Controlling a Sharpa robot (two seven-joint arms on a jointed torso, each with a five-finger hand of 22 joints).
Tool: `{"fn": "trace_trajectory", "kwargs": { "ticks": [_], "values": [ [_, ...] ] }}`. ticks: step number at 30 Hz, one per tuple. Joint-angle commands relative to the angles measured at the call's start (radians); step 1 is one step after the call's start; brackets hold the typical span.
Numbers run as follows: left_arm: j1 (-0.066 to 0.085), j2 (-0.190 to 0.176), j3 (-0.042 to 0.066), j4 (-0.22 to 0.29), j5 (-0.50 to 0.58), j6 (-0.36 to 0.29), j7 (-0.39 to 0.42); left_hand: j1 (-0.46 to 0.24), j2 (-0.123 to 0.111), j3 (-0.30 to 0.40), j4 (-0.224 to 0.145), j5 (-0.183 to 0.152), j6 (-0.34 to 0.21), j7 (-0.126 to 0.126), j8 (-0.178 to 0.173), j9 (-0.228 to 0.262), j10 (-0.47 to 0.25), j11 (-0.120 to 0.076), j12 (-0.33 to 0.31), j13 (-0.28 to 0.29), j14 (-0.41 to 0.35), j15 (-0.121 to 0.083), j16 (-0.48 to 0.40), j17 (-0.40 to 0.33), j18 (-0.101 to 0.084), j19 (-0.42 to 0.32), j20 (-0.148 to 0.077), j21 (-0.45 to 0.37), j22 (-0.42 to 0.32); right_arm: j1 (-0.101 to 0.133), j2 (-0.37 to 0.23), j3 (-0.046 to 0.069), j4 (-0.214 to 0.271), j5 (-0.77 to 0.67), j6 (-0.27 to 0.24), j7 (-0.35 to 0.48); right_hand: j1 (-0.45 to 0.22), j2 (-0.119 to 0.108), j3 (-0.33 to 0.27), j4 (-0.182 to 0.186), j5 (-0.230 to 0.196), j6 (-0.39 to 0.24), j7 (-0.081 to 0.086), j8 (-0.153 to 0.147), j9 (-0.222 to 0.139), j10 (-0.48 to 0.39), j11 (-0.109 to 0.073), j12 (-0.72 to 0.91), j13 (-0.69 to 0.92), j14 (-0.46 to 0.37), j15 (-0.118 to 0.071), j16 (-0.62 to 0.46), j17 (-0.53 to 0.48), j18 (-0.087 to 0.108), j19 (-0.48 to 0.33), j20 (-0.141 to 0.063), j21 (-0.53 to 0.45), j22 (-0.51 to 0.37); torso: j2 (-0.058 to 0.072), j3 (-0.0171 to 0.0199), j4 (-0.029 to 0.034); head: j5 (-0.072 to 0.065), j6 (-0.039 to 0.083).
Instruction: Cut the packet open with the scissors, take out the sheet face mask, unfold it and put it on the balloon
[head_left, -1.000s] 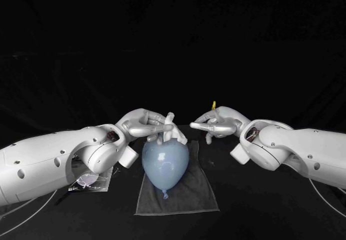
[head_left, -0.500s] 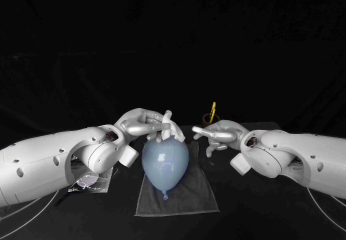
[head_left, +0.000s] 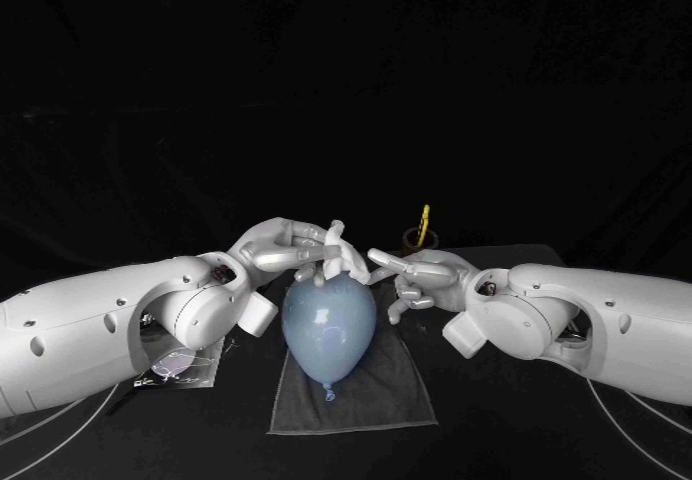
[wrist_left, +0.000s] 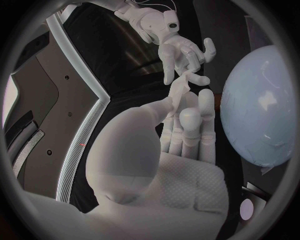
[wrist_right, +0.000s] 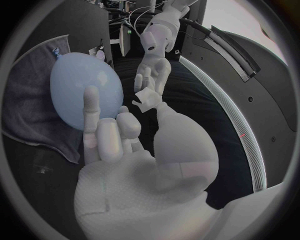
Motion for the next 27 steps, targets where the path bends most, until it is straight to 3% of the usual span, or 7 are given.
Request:
{"fn": "trace_trajectory", "kwargs": {
  "ticks": [1, 10, 15, 19, 22, 24, 27],
  "values": [
    [0.0, 0.003, 0.001, 0.004, 0.013, 0.036, 0.021, -0.008, -0.001, 0.007, 0.0, 0.002, -0.007, -0.001, 0.0, 0.034, -0.008, 0.0, 0.005, 0.001, -0.009, 0.0, -0.002, 0.001, 0.014, -0.007, 0.001, 0.005, 0.001, -0.001, 0.005, 0.001, 0.006, 0.078, 0.057, 0.093, 0.004, 0.013, -0.012, -0.001, -0.001, -0.004, 0.0, -0.003, -0.001, 0.008, 0.004, 0.017, 0.016, 0.004, 0.002, 0.01, 0.013, 0.018, -0.003, 0.008, -0.005, 0.001, 0.0, 0.0001, -0.0008, -0.001, 0.0],
    [0.0, 0.005, 0.001, 0.007, 0.017, 0.042, 0.024, -0.011, -0.001, 0.01, -0.003, 0.002, -0.009, -0.001, 0.002, 0.036, -0.014, -0.001, 0.014, 0.007, -0.009, 0.0, 0.001, 0.002, 0.014, -0.008, 0.002, 0.006, 0.002, -0.002, 0.021, 0.001, 0.011, 0.103, 0.07, 0.148, 0.088, 0.037, -0.051, -0.009, -0.001, -0.005, 0.002, -0.007, 0.001, 0.017, 0.006, 0.053, 0.041, 0.009, 0.006, 0.031, 0.032, 0.018, -0.006, 0.012, 0.004, 0.01, 0.0, 0.0004, 0.0001, 0.0, 0.0],
    [0.0, 0.006, 0.001, 0.009, 0.018, 0.048, 0.024, -0.011, -0.002, 0.011, -0.005, 0.002, -0.009, -0.001, 0.003, 0.038, -0.017, -0.001, 0.018, 0.011, -0.009, 0.0, 0.003, 0.004, 0.014, -0.008, 0.002, 0.006, 0.002, -0.002, 0.025, 0.001, 0.008, 0.108, 0.04, 0.168, 0.182, 0.07, -0.054, -0.033, -0.001, 0.018, -0.005, 0.003, 0.006, 0.042, 0.0, 0.09, 0.072, 0.032, 0.001, 0.052, 0.066, 0.02, 0.001, 0.01, 0.015, 0.02, 0.0, -0.0001, -0.0004, 0.0, 0.001],
    [0.0, 0.005, 0.001, 0.01, 0.023, 0.051, 0.025, -0.011, -0.002, 0.011, -0.005, 0.002, -0.009, -0.001, 0.003, 0.038, -0.017, -0.001, 0.018, 0.011, -0.009, 0.0, 0.003, 0.004, 0.014, -0.008, 0.002, 0.006, 0.002, -0.002, 0.028, 0.001, 0.0, 0.112, -0.003, 0.183, 0.317, 0.129, -0.005, -0.093, 0.001, 0.068, -0.026, 0.027, 0.015, 0.07, -0.02, 0.12, 0.102, 0.057, -0.015, 0.07, 0.098, 0.022, 0.012, -0.001, 0.029, 0.03, 0.0, 0.0002, -0.0001, 0.001, 0.003],
    [0.0, 0.004, 0.001, 0.011, 0.025, 0.051, 0.026, -0.013, -0.003, 0.012, -0.007, 0.002, -0.01, -0.001, 0.004, 0.039, -0.02, -0.001, 0.022, 0.014, -0.009, 0.0, 0.005, 0.005, 0.014, -0.009, 0.002, 0.007, 0.002, -0.002, 0.029, 0.001, -0.006, 0.113, -0.033, 0.19, 0.402, 0.16, 0.052, -0.148, 0.0, 0.097, -0.044, 0.041, 0.018, 0.085, -0.037, 0.135, 0.118, 0.073, -0.031, 0.079, 0.117, 0.023, 0.02, -0.015, 0.039, 0.038, 0.0, 0.0001, 0.0001, 0.001, 0.003],
    [0.0, 0.003, 0.001, 0.011, 0.026, 0.051, 0.027, -0.013, -0.004, 0.012, -0.009, 0.002, -0.01, -0.001, 0.005, 0.04, -0.022, -0.001, 0.024, 0.015, -0.01, 0.0, 0.004, 0.004, 0.015, -0.009, 0.002, 0.007, 0.003, -0.002, 0.029, 0.001, -0.008, 0.112, -0.046, 0.193, 0.467, 0.175, 0.117, -0.212, 0.0, 0.124, -0.058, 0.06, 0.025, 0.103, -0.05, 0.15, 0.136, 0.088, -0.044, 0.087, 0.138, 0.023, 0.027, -0.028, 0.051, 0.047, 0.0, 0.0, -0.0002, 0.002, 0.004],
    [0.0, 0.003, 0.001, 0.011, 0.026, 0.051, 0.026, -0.014, -0.005, 0.012, -0.01, 0.002, -0.009, -0.001, 0.006, 0.041, -0.024, -0.001, 0.027, 0.017, -0.01, 0.0, 0.005, 0.004, 0.015, -0.009, 0.002, 0.008, 0.003, -0.002, 0.029, 0.001, -0.009, 0.11, -0.058, 0.2, 0.469, 0.176, 0.198, -0.264, -0.001, 0.136, -0.059, 0.079, 0.035, 0.13, -0.056, 0.171, 0.162, 0.122, -0.052, 0.104, 0.186, 0.022, 0.041, -0.041, 0.075, 0.066, -0.001, -0.0001, -0.0005, 0.002, 0.005]
  ]
}}
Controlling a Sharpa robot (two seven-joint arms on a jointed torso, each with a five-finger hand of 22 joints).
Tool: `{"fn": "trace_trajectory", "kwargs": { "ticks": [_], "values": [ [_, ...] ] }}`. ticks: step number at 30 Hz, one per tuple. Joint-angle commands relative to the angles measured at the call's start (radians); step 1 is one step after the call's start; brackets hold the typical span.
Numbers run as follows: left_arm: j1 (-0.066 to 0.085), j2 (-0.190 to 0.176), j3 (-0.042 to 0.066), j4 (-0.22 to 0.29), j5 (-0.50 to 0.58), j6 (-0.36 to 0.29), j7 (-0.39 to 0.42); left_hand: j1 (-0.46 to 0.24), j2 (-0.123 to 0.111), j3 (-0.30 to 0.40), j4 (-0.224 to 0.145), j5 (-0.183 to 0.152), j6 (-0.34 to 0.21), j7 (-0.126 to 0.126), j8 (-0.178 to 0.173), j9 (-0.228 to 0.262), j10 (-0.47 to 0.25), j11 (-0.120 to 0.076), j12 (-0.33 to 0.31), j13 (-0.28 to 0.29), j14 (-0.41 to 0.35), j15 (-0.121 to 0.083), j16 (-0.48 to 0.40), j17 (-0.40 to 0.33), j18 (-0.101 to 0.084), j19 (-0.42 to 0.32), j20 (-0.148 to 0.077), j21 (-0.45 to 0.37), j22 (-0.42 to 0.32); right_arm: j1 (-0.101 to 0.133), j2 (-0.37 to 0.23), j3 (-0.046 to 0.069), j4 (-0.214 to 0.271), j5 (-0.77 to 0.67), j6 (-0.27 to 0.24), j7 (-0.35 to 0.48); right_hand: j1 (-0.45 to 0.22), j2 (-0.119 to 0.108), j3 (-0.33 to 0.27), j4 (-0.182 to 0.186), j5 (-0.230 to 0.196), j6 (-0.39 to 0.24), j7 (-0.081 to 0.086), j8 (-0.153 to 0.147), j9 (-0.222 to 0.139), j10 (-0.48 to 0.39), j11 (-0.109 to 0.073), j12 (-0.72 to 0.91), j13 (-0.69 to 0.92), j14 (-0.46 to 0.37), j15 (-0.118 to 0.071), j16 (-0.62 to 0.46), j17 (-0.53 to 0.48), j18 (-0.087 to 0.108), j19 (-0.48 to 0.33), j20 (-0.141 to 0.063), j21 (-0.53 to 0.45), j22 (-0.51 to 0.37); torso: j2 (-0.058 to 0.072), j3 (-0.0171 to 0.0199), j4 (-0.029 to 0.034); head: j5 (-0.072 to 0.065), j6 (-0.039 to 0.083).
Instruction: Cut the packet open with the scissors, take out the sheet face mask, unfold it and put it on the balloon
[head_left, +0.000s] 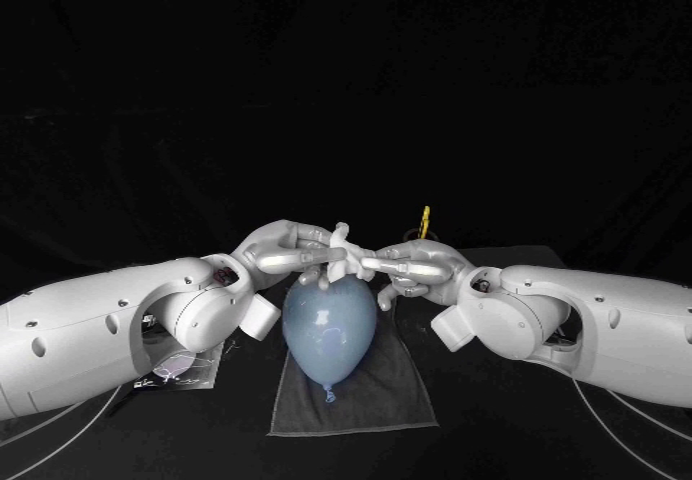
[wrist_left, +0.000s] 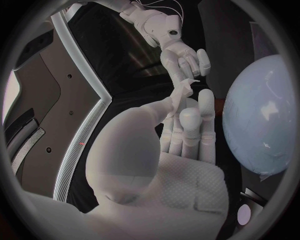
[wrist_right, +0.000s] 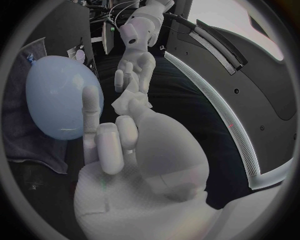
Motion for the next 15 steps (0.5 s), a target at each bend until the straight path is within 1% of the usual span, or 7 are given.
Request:
{"fn": "trace_trajectory", "kwargs": {
  "ticks": [1, 5, 6, 7, 10, 11, 15],
  "values": [
    [0.0, 0.0, 0.001, 0.003, 0.01, 0.022, 0.018, -0.006, 0.0, 0.004, -0.002, 0.003, -0.004, 0.004, 0.007, 0.037, -0.01, 0.0, 0.004, 0.001, -0.005, 0.001, 0.005, 0.001, 0.011, -0.006, -0.002, 0.004, 0.002, 0.0, 0.001, 0.001, -0.001, 0.008, -0.05, 0.038, 0.026, 0.022, 0.097, -0.045, 0.002, 0.011, 0.002, 0.021, 0.011, 0.069, -0.042, 0.065, 0.037, 0.088, -0.039, 0.031, 0.105, 0.021, 0.023, -0.019, 0.033, 0.023, 0.0, -0.0001, -0.0004, 0.0, 0.001],
    [0.0, 0.0, 0.001, 0.003, 0.01, 0.021, 0.016, -0.007, -0.001, 0.004, -0.004, 0.003, -0.004, 0.004, 0.008, 0.038, -0.012, 0.0, 0.006, 0.003, -0.005, 0.001, 0.006, 0.001, 0.011, -0.006, -0.002, 0.004, 0.002, 0.0, 0.001, 0.001, -0.001, 0.004, -0.051, 0.045, -0.093, -0.016, 0.272, -0.1, 0.002, -0.002, -0.013, 0.054, 0.035, 0.079, -0.043, 0.078, 0.056, 0.164, -0.047, 0.078, 0.264, 0.016, 0.075, -0.024, 0.075, 0.043, 0.0, 0.0001, -0.0003, 0.001, 0.002],
    [0.0, 0.0, 0.001, 0.003, 0.01, 0.021, 0.015, -0.006, -0.001, 0.004, -0.004, 0.003, -0.004, 0.004, 0.008, 0.038, -0.012, 0.0, 0.006, 0.003, -0.005, 0.001, 0.006, 0.001, 0.011, -0.006, -0.002, 0.004, 0.002, 0.0, 0.001, 0.001, -0.001, 0.004, -0.052, 0.046, -0.11, -0.02, 0.283, -0.099, 0.004, -0.005, -0.007, 0.057, 0.038, 0.08, -0.041, 0.078, 0.056, 0.164, -0.048, 0.078, 0.264, 0.017, 0.086, -0.027, 0.092, 0.053, 0.0, 0.0, -0.0003, 0.001, 0.002],
    [0.0, 0.0, 0.001, 0.003, 0.009, 0.02, 0.013, -0.006, -0.002, 0.005, -0.006, 0.003, -0.003, 0.004, 0.008, 0.039, -0.013, 0.0, 0.008, 0.004, -0.005, 0.001, 0.006, 0.001, 0.011, -0.006, -0.002, 0.005, 0.002, 0.0, 0.001, 0.001, -0.001, 0.002, -0.05, 0.047, -0.145, -0.029, 0.317, -0.105, 0.003, -0.012, -0.009, 0.069, 0.049, 0.08, -0.042, 0.079, 0.059, 0.164, -0.052, 0.078, 0.264, -0.003, 0.159, -0.031, 0.216, 0.123, 0.0, -0.0001, -0.0003, 0.001, 0.003],
    [0.0, 0.0, 0.001, 0.003, 0.003, 0.019, 0.009, -0.006, -0.002, 0.005, -0.006, 0.003, -0.003, 0.004, 0.008, 0.039, -0.013, 0.0, 0.008, 0.004, -0.005, 0.001, 0.006, 0.001, 0.011, -0.006, -0.002, 0.005, 0.002, 0.0, 0.001, 0.001, -0.001, 0.001, -0.052, 0.05, -0.182, -0.036, 0.354, -0.111, 0.003, -0.024, -0.009, 0.084, 0.064, 0.079, -0.044, 0.081, 0.063, 0.164, -0.055, 0.078, 0.264, -0.01, 0.197, -0.036, 0.262, 0.144, 0.0, 0.0001, 0.0001, 0.0, 0.003],
    [0.0, 0.0, 0.001, 0.003, -0.001, 0.019, 0.008, -0.006, -0.002, 0.005, -0.006, 0.003, -0.003, 0.004, 0.008, 0.039, -0.013, 0.0, 0.008, 0.004, -0.005, 0.001, 0.006, 0.001, 0.011, -0.006, -0.002, 0.005, 0.002, 0.0, 0.001, 0.001, -0.002, 0.001, -0.054, 0.051, -0.203, -0.04, 0.372, -0.112, 0.002, -0.032, -0.009, 0.095, 0.075, 0.072, -0.045, 0.075, 0.06, 0.163, -0.056, 0.078, 0.262, -0.11, 0.383, -0.039, 0.78, 0.472, 0.0, 0.0002, 0.0001, 0.0, 0.002],
    [0.0, -0.001, 0.001, 0.003, -0.013, 0.017, 0.004, -0.006, -0.003, 0.005, -0.008, 0.003, -0.003, 0.004, 0.009, 0.04, -0.016, 0.0, 0.01, 0.006, -0.005, 0.001, 0.007, 0.002, 0.011, -0.005, -0.002, 0.005, 0.003, 0.0, 0.0, 0.001, -0.004, -0.001, -0.069, 0.057, -0.219, -0.042, 0.395, -0.119, 0.003, -0.028, -0.016, 0.116, 0.09, 0.099, -0.052, 0.108, 0.098, 0.164, -0.062, 0.078, 0.264, -0.112, 0.387, -0.044, 0.802, 0.488, 0.0, 0.0006, -0.0001, 0.0, 0.004]
  ]
}}
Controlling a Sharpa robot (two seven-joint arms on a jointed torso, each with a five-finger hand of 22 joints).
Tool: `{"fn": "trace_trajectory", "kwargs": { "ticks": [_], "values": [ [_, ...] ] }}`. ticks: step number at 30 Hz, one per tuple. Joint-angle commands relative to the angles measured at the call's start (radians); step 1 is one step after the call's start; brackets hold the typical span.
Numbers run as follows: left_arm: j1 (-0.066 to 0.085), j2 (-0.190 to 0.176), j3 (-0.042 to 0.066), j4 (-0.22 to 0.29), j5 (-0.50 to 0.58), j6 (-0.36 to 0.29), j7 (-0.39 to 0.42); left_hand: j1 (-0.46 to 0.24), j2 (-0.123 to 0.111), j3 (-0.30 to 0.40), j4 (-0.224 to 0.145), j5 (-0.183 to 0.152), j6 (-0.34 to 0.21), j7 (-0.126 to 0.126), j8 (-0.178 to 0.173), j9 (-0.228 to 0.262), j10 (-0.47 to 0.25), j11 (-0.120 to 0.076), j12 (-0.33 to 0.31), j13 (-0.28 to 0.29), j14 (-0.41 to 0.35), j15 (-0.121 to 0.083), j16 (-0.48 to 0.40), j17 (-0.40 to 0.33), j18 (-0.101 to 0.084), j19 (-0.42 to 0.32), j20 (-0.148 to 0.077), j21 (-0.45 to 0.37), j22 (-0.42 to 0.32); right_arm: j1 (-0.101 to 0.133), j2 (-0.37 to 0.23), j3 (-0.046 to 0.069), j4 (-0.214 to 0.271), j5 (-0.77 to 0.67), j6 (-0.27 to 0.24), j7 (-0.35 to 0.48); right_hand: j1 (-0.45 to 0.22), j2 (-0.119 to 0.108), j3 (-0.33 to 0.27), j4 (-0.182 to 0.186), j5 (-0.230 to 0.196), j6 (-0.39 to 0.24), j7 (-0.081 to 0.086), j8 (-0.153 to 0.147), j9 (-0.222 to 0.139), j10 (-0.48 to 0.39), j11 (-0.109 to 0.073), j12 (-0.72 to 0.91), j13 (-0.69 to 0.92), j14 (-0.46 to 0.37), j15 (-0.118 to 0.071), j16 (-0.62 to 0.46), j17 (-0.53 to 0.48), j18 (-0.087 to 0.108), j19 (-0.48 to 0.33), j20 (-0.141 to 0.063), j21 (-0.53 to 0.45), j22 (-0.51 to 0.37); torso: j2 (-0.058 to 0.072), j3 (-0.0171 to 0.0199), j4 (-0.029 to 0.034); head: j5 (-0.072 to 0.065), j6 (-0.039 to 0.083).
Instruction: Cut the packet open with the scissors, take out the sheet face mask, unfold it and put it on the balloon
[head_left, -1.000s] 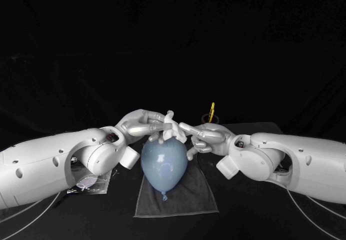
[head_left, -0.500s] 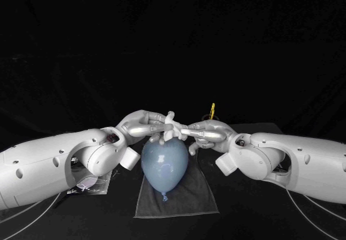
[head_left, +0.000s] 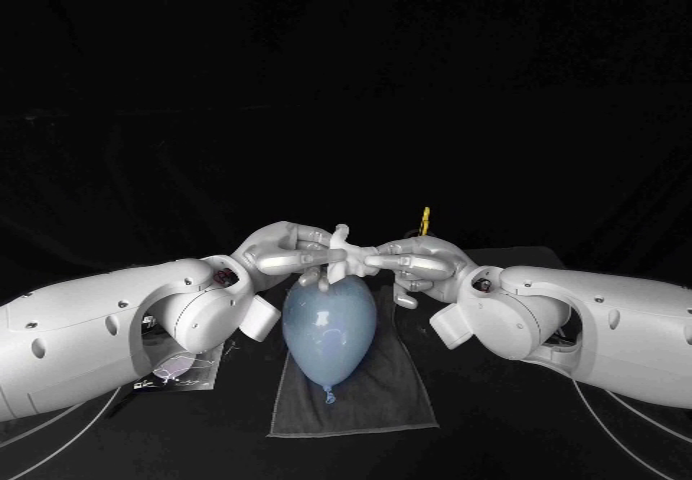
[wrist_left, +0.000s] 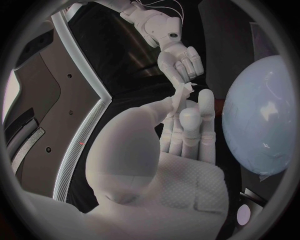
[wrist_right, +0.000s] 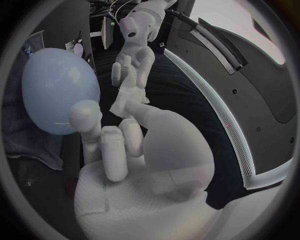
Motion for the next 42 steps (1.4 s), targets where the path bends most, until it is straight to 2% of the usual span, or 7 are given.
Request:
{"fn": "trace_trajectory", "kwargs": {
  "ticks": [1, 7, 13, 18, 23, 29, 42],
  "values": [
    [0.001, -0.001, 0.001, 0.002, -0.019, 0.014, 0.005, -0.004, -0.001, 0.001, -0.005, 0.006, 0.002, 0.007, 0.004, 0.034, -0.01, 0.0, 0.005, 0.002, -0.005, 0.001, 0.004, 0.002, 0.012, -0.005, -0.002, 0.006, 0.002, 0.001, -0.001, 0.001, -0.004, -0.004, -0.027, 0.023, -0.036, -0.003, 0.037, -0.007, 0.002, -0.003, -0.008, 0.03, 0.085, 0.029, -0.018, 0.036, 0.058, 0.106, -0.011, 0.001, 0.26, -0.078, 0.118, -0.006, 0.344, 0.223, 0.0, 0.0003, -0.0001, 0.0, 0.002],
    [0.001, -0.003, 0.001, -0.002, -0.045, 0.016, 0.005, -0.023, -0.023, -0.016, -0.008, 0.006, -0.021, 0.015, -0.009, 0.031, -0.046, 0.011, 0.006, 0.006, -0.062, 0.011, -0.051, -0.074, 0.008, -0.019, 0.003, -0.001, 0.0, 0.011, -0.007, 0.003, -0.011, -0.039, -0.022, 0.002, -0.048, -0.003, 0.058, -0.016, 0.002, -0.001, -0.012, 0.043, 0.094, 0.055, -0.023, 0.068, 0.095, 0.106, -0.014, 0.001, 0.26, -0.087, 0.13, -0.009, 0.39, 0.253, 0.0, 0.0002, 0.0, 0.001, 0.006],
    [0.001, -0.005, 0.001, -0.014, -0.085, 0.05, -0.011, -0.128, -0.131, -0.104, 0.042, 0.006, -0.133, 0.067, -0.085, -0.005, -0.168, 0.074, -0.042, -0.022, -0.256, 0.074, -0.213, -0.204, -0.01, -0.118, 0.05, -0.119, -0.063, 0.052, -0.01, 0.005, -0.041, -0.125, 0.062, -0.067, -0.05, -0.002, 0.066, -0.02, 0.002, -0.001, -0.013, 0.046, 0.096, 0.06, -0.023, 0.074, 0.103, 0.106, -0.015, 0.001, 0.26, -0.088, 0.132, -0.01, 0.398, 0.258, -0.001, 0.0001, -0.0001, 0.0, 0.012],
    [0.001, -0.005, 0.001, -0.034, -0.125, 0.079, -0.034, -0.153, -0.157, -0.197, 0.091, 0.006, -0.174, 0.095, -0.098, -0.016, -0.216, 0.099, -0.041, -0.039, -0.303, 0.1, -0.277, -0.252, 0.003, -0.123, 0.089, -0.227, -0.14, 0.105, -0.003, 0.005, -0.079, -0.221, 0.163, -0.135, -0.051, -0.004, 0.072, -0.025, 0.001, 0.001, -0.014, 0.049, 0.098, 0.063, -0.024, 0.077, 0.107, 0.106, -0.016, 0.001, 0.26, -0.089, 0.133, -0.011, 0.404, 0.262, 0.0, -0.0001, 0.0008, -0.003, 0.018],
    [0.001, -0.004, 0.001, -0.051, -0.143, 0.086, -0.049, -0.13, -0.141, -0.311, 0.151, 0.008, -0.211, 0.115, -0.088, -0.019, -0.263, 0.119, -0.029, -0.059, -0.349, 0.121, -0.33, -0.295, 0.009, -0.114, 0.116, -0.325, -0.212, 0.145, 0.009, 0.006, -0.109, -0.312, 0.261, -0.192, -0.053, -0.007, 0.074, -0.028, 0.001, 0.003, -0.015, 0.052, 0.1, 0.063, -0.025, 0.077, 0.107, 0.106, -0.016, 0.001, 0.26, -0.09, 0.133, -0.011, 0.405, 0.264, 0.0, -0.0013, 0.0008, -0.006, 0.021],
    [0.001, -0.006, 0.001, -0.073, -0.189, 0.091, -0.071, -0.076, -0.083, -0.666, 0.289, 0.007, -0.244, 0.14, -0.063, -0.026, -0.322, 0.144, -0.047, -0.13, -0.379, 0.145, -0.435, -0.375, 0.012, -0.082, 0.142, -0.472, -0.326, 0.188, 0.025, 0.007, -0.139, -0.477, 0.365, -0.249, -0.054, -0.009, 0.076, -0.031, 0.001, 0.004, -0.015, 0.053, 0.101, 0.063, -0.025, 0.077, 0.107, 0.106, -0.016, 0.001, 0.26, -0.09, 0.134, -0.011, 0.407, 0.265, 0.0, -0.0016, 0.0012, -0.008, 0.024],
    [0.009, -0.006, 0.018, -0.163, -0.196, 0.025, -0.016, -0.053, 0.002, -0.666, 0.28, 0.006, -0.22, 0.114, -0.024, -0.028, -0.23, 0.116, 0.011, -0.146, -0.325, 0.122, -0.443, -0.394, 0.013, -0.014, 0.124, -0.508, -0.366, 0.317, 0.076, 0.014, -0.154, -1.328, 0.447, -0.351, -0.059, -0.026, 0.081, -0.041, 0.0, 0.015, -0.019, 0.062, 0.106, 0.075, -0.028, 0.091, 0.126, 0.106, -0.018, 0.001, 0.26, -0.095, 0.14, -0.01, 0.431, 0.28, 0.001, -0.0025, -0.0001, -0.016, 0.036]
  ]
}}
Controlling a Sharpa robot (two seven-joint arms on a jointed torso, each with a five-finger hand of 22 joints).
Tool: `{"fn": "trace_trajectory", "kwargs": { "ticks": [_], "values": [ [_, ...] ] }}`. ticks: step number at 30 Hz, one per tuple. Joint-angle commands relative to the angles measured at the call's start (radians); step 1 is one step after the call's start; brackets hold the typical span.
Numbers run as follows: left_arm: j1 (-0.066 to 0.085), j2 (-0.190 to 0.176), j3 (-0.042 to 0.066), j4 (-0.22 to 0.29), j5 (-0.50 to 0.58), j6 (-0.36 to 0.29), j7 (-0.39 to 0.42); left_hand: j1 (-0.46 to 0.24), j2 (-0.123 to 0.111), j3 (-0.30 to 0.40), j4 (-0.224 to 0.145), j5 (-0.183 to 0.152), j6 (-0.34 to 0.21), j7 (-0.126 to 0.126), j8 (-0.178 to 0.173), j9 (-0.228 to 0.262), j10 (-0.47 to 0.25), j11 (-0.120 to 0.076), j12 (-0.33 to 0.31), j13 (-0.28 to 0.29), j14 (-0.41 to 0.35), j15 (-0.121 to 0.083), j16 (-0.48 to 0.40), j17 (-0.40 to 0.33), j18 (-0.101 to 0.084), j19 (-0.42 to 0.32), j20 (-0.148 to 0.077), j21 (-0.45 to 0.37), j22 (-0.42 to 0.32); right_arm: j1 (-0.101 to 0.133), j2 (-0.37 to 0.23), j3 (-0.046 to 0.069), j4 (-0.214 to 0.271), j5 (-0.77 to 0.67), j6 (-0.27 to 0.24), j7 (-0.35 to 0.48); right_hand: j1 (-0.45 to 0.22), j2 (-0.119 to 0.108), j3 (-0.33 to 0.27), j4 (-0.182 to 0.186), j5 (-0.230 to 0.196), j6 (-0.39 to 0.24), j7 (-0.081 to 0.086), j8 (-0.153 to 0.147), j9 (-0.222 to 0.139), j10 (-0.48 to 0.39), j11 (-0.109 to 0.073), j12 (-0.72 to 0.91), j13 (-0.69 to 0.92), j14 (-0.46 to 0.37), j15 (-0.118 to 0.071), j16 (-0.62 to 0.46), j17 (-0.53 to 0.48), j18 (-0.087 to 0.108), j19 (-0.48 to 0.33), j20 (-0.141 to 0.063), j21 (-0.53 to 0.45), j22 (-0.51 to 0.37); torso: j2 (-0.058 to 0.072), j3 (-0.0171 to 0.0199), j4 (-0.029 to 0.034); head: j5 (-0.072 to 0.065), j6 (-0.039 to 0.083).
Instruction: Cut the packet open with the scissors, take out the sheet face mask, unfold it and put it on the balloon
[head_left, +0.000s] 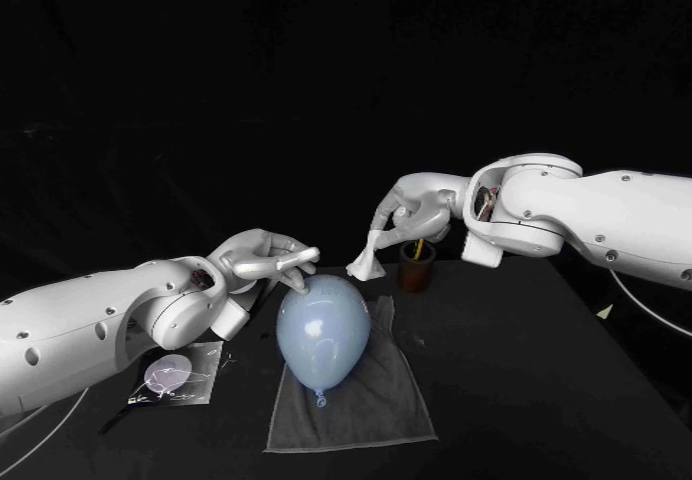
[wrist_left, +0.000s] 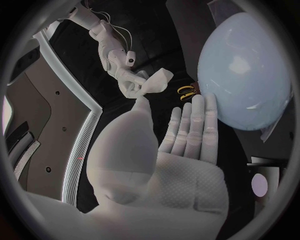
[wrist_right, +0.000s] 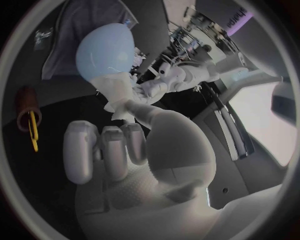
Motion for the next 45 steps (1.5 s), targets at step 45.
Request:
{"fn": "trace_trajectory", "kwargs": {
  "ticks": [45],
  "values": [
    [0.053, 0.295, 0.018, -0.303, -0.085, 0.085, 0.17, 0.19, -0.174, -0.094, 0.008, 0.003, -0.358, -0.098, -0.226, -0.162, -0.364, -0.068, -0.233, -0.16, -0.573, 0.166, -0.434, -0.288, -0.109, -0.448, 0.07, -0.382, -0.216, 0.028, 0.035, 0.005, 0.134, -0.737, -0.285, -0.074, -0.008, -0.027, 0.006, 0.001, 0.003, 0.03, -0.018, 0.036, 0.107, 0.032, -0.009, 0.012, 0.133, 0.106, -0.009, 0.005, 0.263, -0.014, 0.071, -0.004, 0.02, 0.194, 0.001, 0.0012, -0.0018, 0.021, 0.035]
  ]
}}
